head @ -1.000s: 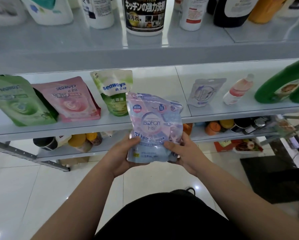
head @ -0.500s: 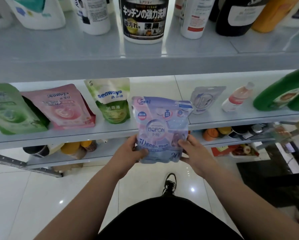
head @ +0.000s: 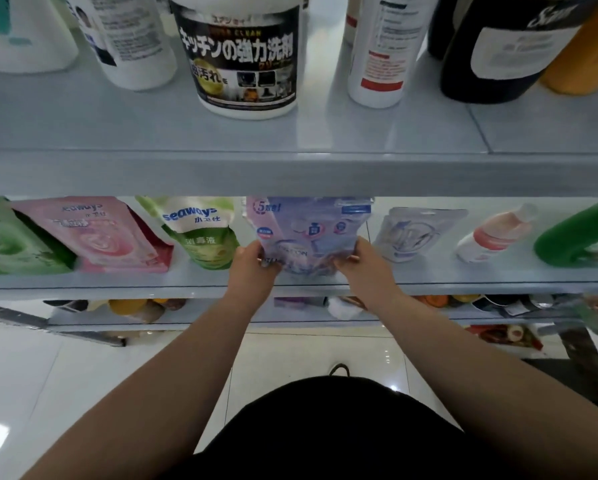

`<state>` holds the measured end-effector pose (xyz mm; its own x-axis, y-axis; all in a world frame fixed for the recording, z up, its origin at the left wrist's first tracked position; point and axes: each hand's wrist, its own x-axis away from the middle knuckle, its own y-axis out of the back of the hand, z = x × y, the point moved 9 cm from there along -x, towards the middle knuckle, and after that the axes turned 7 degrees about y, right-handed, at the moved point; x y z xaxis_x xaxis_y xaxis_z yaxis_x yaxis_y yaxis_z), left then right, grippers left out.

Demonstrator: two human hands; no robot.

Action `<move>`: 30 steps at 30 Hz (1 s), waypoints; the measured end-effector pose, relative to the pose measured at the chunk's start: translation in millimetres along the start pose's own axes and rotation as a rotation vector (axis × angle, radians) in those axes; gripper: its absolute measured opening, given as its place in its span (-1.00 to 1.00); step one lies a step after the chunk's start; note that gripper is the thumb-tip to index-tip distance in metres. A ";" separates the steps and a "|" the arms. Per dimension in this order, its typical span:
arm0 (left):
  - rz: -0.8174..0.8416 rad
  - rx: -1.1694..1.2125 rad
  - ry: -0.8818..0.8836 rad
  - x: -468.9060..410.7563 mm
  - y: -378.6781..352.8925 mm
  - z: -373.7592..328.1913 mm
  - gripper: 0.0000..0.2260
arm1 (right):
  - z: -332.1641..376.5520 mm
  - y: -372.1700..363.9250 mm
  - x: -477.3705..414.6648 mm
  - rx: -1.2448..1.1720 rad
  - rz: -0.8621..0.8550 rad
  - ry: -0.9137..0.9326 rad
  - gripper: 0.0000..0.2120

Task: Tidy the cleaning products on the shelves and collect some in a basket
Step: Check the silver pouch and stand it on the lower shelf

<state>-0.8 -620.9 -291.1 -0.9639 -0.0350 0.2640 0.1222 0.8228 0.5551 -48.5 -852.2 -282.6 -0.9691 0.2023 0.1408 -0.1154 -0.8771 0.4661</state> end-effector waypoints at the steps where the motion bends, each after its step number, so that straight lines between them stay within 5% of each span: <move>1: -0.013 0.037 0.009 -2.5 -1.3 1.9 -0.84 | -1.0 -0.8 -5.8 -0.007 0.000 -0.002 -0.86; 14: -0.025 0.045 -0.083 -9.3 -8.0 1.3 -0.76 | -12.5 -10.0 -31.0 0.002 0.035 0.041 -0.86; 21: 0.088 0.091 0.050 11.9 -7.1 10.4 -0.49 | -18.8 -9.9 -20.7 0.027 0.082 0.002 -0.77; 25: 0.145 -0.153 0.042 34.3 -7.2 19.3 -0.40 | -27.9 -12.0 6.2 0.134 0.122 -0.056 -0.50; 30: 0.223 -0.352 -0.120 70.0 -12.7 24.6 -0.50 | -19.0 -23.2 65.4 0.334 0.214 0.064 -0.65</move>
<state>-75.7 -619.8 -299.0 -0.9229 0.2047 0.3260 0.3837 0.5582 0.7357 -113.4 -826.9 -300.7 -0.9764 -0.0067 0.2157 0.1576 -0.7045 0.6919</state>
